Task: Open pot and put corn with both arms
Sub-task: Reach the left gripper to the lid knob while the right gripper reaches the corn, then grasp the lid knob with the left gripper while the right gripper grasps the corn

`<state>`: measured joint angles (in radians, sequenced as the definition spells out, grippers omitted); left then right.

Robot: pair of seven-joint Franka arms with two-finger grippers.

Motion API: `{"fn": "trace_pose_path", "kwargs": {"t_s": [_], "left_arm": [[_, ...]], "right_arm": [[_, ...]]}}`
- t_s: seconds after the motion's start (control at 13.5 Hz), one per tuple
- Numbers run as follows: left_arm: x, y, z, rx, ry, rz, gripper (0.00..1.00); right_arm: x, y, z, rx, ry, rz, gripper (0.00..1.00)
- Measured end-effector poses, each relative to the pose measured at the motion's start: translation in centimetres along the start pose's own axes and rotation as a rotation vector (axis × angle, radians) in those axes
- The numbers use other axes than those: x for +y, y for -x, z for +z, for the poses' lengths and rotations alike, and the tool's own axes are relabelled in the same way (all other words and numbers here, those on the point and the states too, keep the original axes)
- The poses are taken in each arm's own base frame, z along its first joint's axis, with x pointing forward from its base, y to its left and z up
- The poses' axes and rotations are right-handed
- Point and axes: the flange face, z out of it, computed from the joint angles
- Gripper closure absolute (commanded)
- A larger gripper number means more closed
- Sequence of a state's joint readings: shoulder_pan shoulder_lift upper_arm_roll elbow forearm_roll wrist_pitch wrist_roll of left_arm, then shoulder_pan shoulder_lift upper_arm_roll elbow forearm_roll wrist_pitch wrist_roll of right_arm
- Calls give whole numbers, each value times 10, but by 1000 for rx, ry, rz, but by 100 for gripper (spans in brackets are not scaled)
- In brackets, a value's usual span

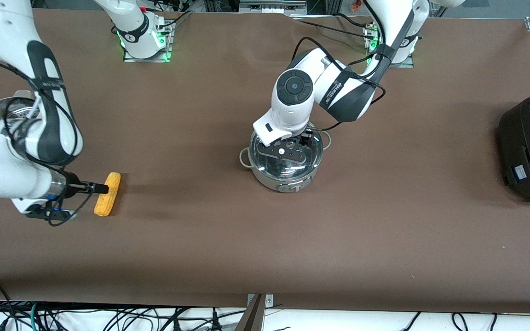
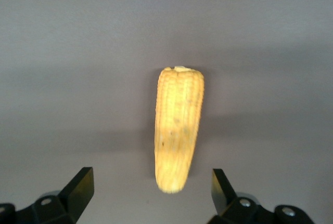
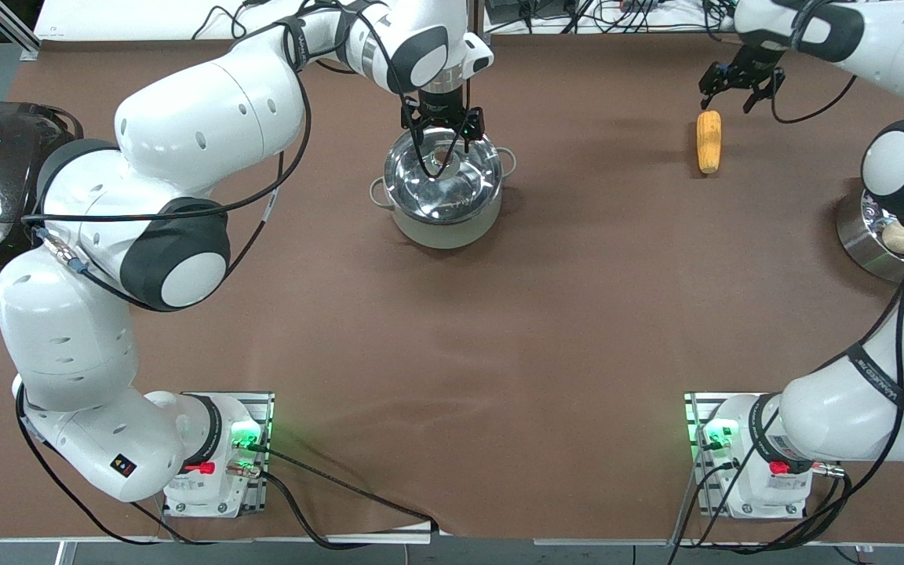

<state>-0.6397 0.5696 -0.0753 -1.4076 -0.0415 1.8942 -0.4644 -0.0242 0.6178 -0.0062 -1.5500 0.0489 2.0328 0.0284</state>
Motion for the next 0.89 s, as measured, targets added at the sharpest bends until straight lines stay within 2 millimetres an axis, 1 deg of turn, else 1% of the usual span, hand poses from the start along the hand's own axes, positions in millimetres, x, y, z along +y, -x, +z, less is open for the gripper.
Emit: {"fn": "trace_pose_path", "kwargs": {"t_s": [0.15, 0.22, 0.3, 0.37, 0.44, 0.52, 0.59, 0.67, 0.74, 0.81, 0.89], "left_arm": [[7, 3, 12, -18, -9, 11, 6], [8, 4, 17, -24, -13, 13, 19], [8, 4, 21, -29, -19, 13, 50], [7, 3, 25, -31, -28, 16, 71], [5, 3, 27, -30, -41, 20, 88], [4, 3, 27, -29, -50, 22, 99], [5, 3, 26, -27, -50, 25, 100], [5, 3, 26, -26, -51, 26, 100], [5, 3, 25, -26, -51, 26, 100], [5, 3, 23, -26, -51, 25, 100], [4, 4, 17, -23, -51, 23, 100]], "right_arm": [[-2, -1, 20, 42, -2, -2, 0], [-1, -1, 28, 62, -3, -1, 0], [-1, -1, 37, 74, -3, -1, 0], [0, -2, 46, 85, -2, 0, 0], [0, -3, 55, 95, -2, 1, 0], [1, -5, 65, 101, -2, 1, 0], [1, -6, 75, 106, -1, 2, 14], [2, -7, 83, 111, -1, 0, 39], [3, -8, 89, 116, 0, -5, 70], [3, -9, 93, 124, 1, -14, 89], [3, -9, 96, 130, 1, -22, 96]]}}
